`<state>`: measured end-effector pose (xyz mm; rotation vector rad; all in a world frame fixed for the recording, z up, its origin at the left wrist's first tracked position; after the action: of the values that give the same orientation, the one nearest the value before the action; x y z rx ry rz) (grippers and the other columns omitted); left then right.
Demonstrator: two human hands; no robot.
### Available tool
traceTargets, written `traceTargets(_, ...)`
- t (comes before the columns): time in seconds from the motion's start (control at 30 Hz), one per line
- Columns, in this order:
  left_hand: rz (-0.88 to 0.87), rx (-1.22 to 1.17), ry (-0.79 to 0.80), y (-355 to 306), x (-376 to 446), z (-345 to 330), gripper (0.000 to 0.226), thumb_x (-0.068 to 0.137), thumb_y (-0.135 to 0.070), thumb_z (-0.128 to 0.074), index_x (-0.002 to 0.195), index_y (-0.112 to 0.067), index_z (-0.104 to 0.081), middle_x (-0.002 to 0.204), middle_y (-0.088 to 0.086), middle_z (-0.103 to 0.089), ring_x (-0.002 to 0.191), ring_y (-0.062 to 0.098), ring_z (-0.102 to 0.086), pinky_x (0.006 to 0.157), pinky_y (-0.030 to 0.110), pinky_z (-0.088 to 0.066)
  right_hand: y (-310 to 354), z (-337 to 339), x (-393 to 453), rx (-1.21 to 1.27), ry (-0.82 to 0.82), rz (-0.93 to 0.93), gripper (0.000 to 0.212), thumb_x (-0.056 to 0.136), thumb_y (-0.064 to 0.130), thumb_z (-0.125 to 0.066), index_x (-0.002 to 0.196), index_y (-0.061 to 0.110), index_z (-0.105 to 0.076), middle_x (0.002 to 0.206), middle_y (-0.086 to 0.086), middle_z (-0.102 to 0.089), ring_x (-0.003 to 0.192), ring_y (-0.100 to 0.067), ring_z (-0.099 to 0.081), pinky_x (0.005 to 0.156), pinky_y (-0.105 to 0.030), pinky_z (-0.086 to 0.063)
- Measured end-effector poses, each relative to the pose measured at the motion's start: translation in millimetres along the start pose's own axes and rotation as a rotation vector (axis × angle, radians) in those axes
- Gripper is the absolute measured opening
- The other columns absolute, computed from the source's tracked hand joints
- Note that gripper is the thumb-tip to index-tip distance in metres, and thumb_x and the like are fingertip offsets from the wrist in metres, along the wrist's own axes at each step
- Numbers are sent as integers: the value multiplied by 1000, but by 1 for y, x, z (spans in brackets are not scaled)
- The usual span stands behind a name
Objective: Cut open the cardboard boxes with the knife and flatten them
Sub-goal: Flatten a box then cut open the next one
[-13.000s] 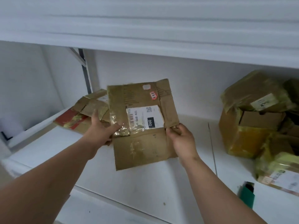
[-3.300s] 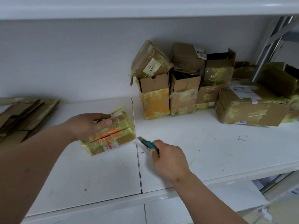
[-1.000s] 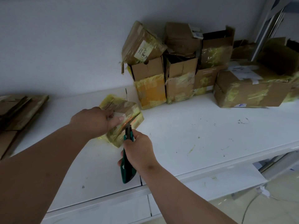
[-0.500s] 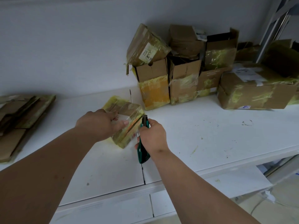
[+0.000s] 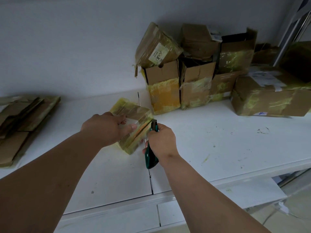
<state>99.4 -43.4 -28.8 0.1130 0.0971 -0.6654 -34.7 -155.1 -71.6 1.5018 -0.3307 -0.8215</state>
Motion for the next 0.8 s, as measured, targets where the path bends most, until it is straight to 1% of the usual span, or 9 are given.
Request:
traceTargets(0.07, -2, -1, -1, 0, 1, 0, 87, 72, -90, -14, 145, -47, -35, 141, -3, -45, 124, 28, -47, 94, 39, -46, 0, 0, 5, -27, 12, -2, 15, 91, 7, -44, 92, 7, -59, 76, -15, -61, 51, -32, -63, 64, -56, -60)
traceTargets(0.2, -10, 18, 5, -1, 6, 2, 84, 75, -89, -15, 143, -47, -39, 139, 0, -47, 122, 29, -50, 95, 40, -47, -3, -14, -1, -78, 53, 27, 19, 80, 21, -45, 84, 13, -62, 77, -16, -65, 64, -38, -68, 65, -58, -60)
traceTargets(0.27, -13, 16, 10, -1, 7, 2, 83, 76, -88, -15, 142, -46, -41, 139, 1, -47, 122, 29, -50, 95, 40, -46, -8, -22, -10, -81, 109, 39, 17, 82, 20, -44, 82, 20, -61, 75, -13, -63, 63, -36, -68, 65, -54, -61)
traceTargets(0.37, -26, -19, 12, 1, 8, 4, 84, 76, -86, -14, 141, -42, -45, 133, 4, -50, 118, 29, -53, 94, 39, -46, -18, -27, -24, 31, 225, 13, 24, 91, 4, -39, 93, 12, -61, 70, -10, -55, 42, -18, -57, 56, -44, -60)
traceTargets(0.47, -45, -55, 25, 6, 12, 6, 91, 72, -88, -9, 136, -39, -52, 103, 1, -57, 97, 23, -58, 87, 40, -50, -20, -26, -37, 38, 301, 22, 32, 90, 1, -36, 106, 11, -62, 68, -10, -54, 41, -16, -55, 48, -32, -55)
traceTargets(0.53, -55, -69, 37, 7, 14, 8, 94, 69, -90, -8, 134, -39, -54, 91, -1, -56, 89, 20, -58, 84, 39, -50, -19, -22, -39, 40, 324, 22, 34, 90, 0, -36, 109, 11, -62, 66, -10, -54, 40, -19, -54, 45, -28, -51)
traceTargets(0.63, -65, -78, 51, 5, 15, 11, 93, 70, -88, -11, 136, -37, -53, 89, -1, -56, 87, 18, -58, 82, 37, -50, -17, -16, -41, 39, 359, 16, 36, 89, 0, -36, 106, 18, -63, 63, -10, -54, 40, -23, -55, 47, -31, -52)
traceTargets(0.7, -51, -91, 49, 5, 16, 14, 92, 71, -87, -14, 138, -36, -52, 91, 0, -57, 88, 19, -59, 85, 39, -50, -18, -16, -45, 35, 390, 8, 45, 90, 0, -36, 116, 25, -62, 65, -12, -55, 41, -23, -55, 45, -27, -50)
traceTargets(0.8, -25, -96, 58, 4, 17, 14, 97, 66, -91, -12, 139, -38, -49, 100, -1, -53, 93, 21, -59, 88, 41, -50, -19, -13, -48, 33, 414, 6, 54, 90, 0, -36, 133, 22, -58, 69, -15, -55, 42, -23, -54, 43, -23, -47)
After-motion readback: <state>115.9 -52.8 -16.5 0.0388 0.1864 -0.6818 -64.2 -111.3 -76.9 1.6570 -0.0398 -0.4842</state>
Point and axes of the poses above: each hand's wrist, its own x-axis towards the middle knuckle, its own z-axis out of the back of the hand, y = z × x, the point moved 3 cm from there along x, towards the middle knuckle
